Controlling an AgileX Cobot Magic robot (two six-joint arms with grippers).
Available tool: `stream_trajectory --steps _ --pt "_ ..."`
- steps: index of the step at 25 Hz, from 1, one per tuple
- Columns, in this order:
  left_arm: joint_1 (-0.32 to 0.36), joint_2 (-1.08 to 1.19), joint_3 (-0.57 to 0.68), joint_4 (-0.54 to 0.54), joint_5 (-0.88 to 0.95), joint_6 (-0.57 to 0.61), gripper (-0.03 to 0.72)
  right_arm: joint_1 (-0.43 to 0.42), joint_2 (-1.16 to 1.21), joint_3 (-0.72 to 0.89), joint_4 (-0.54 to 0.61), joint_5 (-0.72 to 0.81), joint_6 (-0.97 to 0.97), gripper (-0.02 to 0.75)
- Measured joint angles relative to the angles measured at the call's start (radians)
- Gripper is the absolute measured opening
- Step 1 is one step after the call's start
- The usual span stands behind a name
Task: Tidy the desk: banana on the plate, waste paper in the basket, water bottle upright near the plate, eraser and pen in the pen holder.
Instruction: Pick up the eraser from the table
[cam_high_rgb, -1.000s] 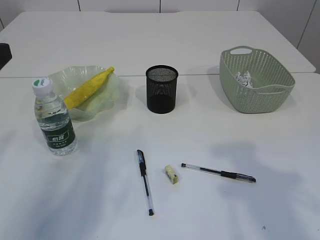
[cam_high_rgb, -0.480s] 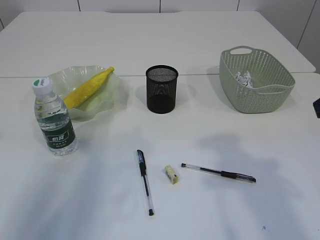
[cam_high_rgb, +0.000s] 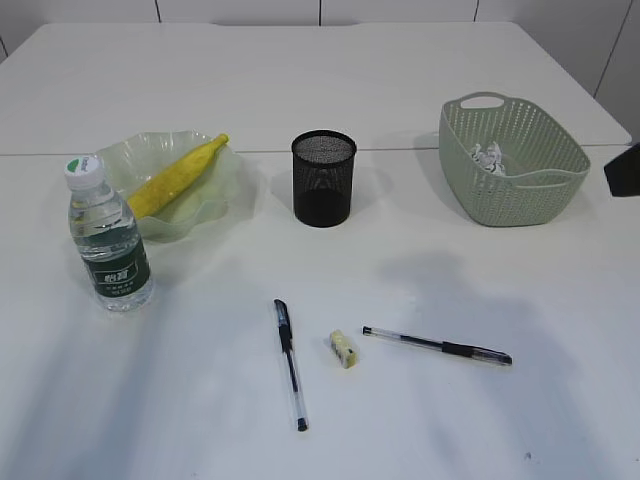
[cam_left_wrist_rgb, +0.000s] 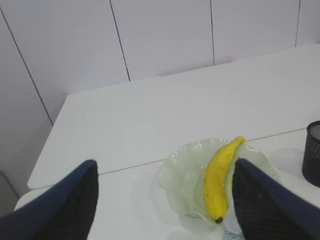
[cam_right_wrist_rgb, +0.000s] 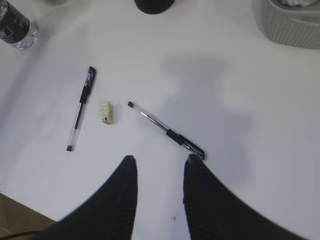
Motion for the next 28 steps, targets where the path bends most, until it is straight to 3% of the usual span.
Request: stream_trajectory --steps 28 --pt "0.014 -0.068 0.0 0.002 0.055 0.002 0.593 0.0 0.167 -0.131 0.12 0.036 -0.106 0.241"
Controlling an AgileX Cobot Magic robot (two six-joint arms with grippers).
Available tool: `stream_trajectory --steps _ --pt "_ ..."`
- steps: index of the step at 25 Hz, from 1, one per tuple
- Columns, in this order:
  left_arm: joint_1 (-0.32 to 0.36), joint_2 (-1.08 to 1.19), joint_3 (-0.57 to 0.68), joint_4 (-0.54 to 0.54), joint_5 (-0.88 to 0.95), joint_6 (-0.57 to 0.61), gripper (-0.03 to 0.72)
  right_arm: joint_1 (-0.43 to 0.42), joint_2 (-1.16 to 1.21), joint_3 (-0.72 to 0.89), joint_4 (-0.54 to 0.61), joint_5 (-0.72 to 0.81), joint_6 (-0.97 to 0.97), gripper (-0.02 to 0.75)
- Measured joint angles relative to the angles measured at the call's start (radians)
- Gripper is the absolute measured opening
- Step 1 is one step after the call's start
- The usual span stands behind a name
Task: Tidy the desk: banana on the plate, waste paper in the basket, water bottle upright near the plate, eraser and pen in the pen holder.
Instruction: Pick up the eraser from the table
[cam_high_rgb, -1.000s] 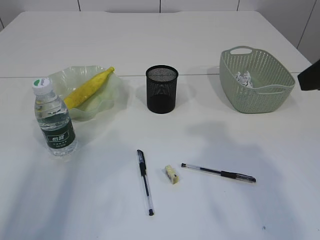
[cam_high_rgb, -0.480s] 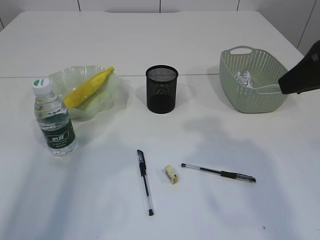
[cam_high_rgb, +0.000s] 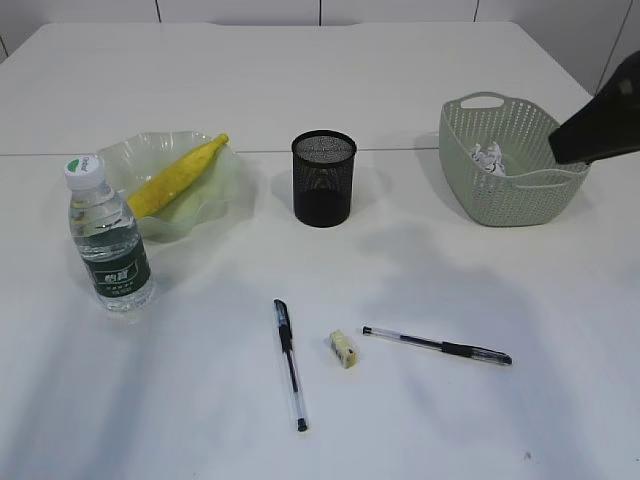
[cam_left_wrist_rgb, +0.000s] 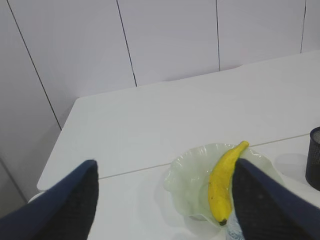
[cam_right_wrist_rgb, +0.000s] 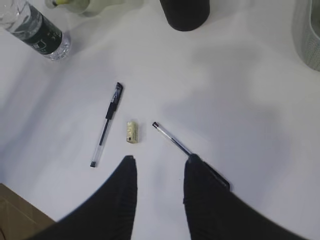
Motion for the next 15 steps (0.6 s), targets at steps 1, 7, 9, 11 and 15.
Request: stream_trajectory --steps 1,7,9,11,15 --pt "0.0 0.0 0.0 0.0 0.0 -0.001 0.593 0.0 0.0 0.0 0.013 -0.008 0.0 0.241" --pt "0.0 0.0 0.0 0.0 0.0 -0.001 0.593 0.0 0.001 0.0 0.089 -0.077 -0.002 0.241" --pt "0.0 0.0 0.0 0.0 0.0 -0.001 0.593 0.0 0.001 0.0 0.111 -0.11 -0.002 0.241" --pt "0.0 0.0 0.0 0.0 0.0 -0.001 0.593 0.0 0.001 0.0 0.115 -0.135 -0.002 0.241" --pt "0.0 0.0 0.0 0.0 0.0 -0.001 0.593 0.0 0.001 0.0 0.008 -0.167 -0.014 0.241"
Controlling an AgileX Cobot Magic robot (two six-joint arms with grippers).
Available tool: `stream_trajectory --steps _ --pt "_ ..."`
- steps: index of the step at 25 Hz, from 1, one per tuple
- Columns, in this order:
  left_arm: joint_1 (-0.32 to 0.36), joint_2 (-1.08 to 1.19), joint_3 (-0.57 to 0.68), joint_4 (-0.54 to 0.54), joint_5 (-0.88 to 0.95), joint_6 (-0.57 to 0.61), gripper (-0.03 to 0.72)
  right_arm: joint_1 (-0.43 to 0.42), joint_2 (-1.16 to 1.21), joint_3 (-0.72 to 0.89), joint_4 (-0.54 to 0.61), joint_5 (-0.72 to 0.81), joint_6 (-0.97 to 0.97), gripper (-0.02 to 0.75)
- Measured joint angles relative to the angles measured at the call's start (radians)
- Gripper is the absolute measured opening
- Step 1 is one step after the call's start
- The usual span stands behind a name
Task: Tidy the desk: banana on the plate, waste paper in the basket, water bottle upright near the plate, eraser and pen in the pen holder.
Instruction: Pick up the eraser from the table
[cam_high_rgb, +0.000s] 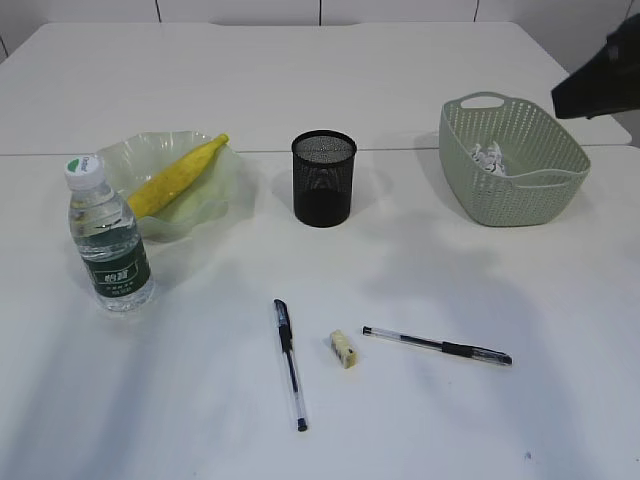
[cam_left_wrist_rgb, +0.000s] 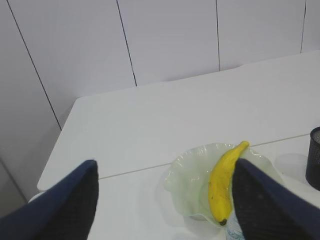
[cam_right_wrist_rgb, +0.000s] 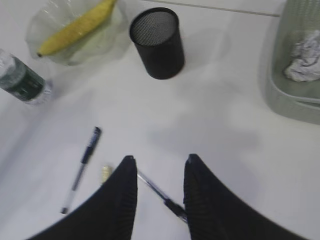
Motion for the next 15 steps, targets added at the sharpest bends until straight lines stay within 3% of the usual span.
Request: stream_trajectory --steps 7,15 --pt "0.0 0.0 0.0 0.0 0.0 0.0 0.593 0.0 0.001 0.0 -0.271 -0.006 -0.01 0.241" --pt "0.0 0.0 0.0 0.028 0.0 0.0 0.593 0.011 0.001 -0.08 -0.382 0.003 -0.139 0.241"
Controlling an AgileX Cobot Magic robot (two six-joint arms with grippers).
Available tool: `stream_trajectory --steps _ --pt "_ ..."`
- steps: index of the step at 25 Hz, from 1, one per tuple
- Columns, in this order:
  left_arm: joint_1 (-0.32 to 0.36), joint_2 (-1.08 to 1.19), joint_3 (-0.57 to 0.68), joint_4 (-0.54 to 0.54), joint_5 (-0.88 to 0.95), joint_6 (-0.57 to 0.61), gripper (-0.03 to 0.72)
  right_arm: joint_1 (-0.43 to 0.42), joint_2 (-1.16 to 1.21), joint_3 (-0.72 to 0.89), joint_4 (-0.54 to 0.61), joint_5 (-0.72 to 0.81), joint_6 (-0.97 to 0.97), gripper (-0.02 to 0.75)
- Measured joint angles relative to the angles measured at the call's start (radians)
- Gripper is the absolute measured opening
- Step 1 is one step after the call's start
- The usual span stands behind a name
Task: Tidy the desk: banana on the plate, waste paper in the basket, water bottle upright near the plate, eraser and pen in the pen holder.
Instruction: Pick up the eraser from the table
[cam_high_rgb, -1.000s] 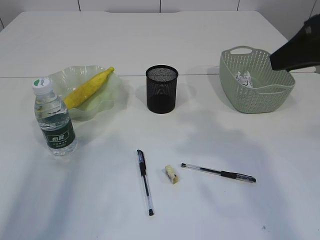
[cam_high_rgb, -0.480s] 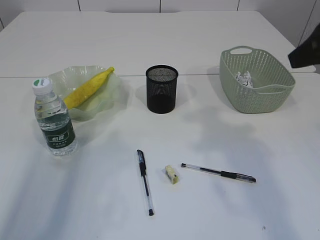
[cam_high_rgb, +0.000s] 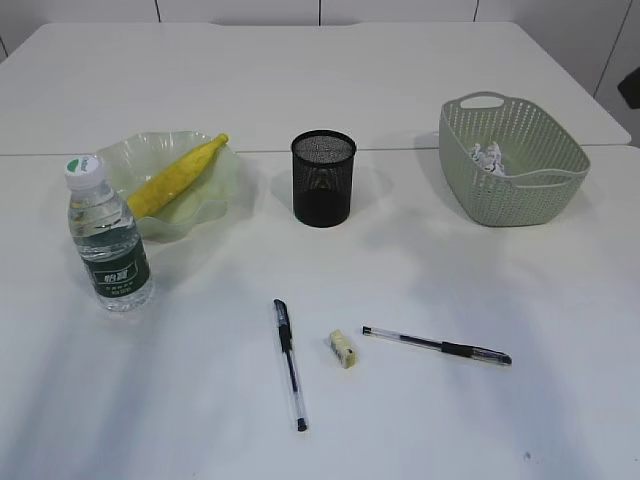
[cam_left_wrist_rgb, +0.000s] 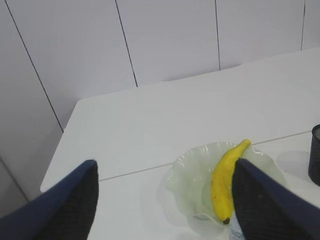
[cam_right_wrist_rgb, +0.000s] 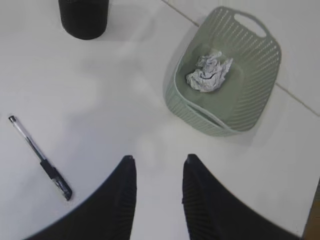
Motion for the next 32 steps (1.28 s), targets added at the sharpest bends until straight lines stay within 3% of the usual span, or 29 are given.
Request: stream_trajectory --steps 5,8,22,32 --pt "0.0 0.0 0.0 0.022 0.0 0.0 0.593 0.14 0.0 -0.02 -0.097 0.041 -0.043 0.241" --pt "0.0 0.0 0.0 0.024 0.0 0.0 0.593 0.208 0.002 -0.02 -0.148 0.043 0.065 0.241" --pt "0.0 0.0 0.0 0.024 0.006 0.001 0.593 0.23 0.178 -0.024 -0.193 0.177 0.336 0.241" --pt "0.0 0.0 0.0 0.024 0.012 0.001 0.593 0.349 0.309 -0.077 -0.193 0.209 0.4 0.241"
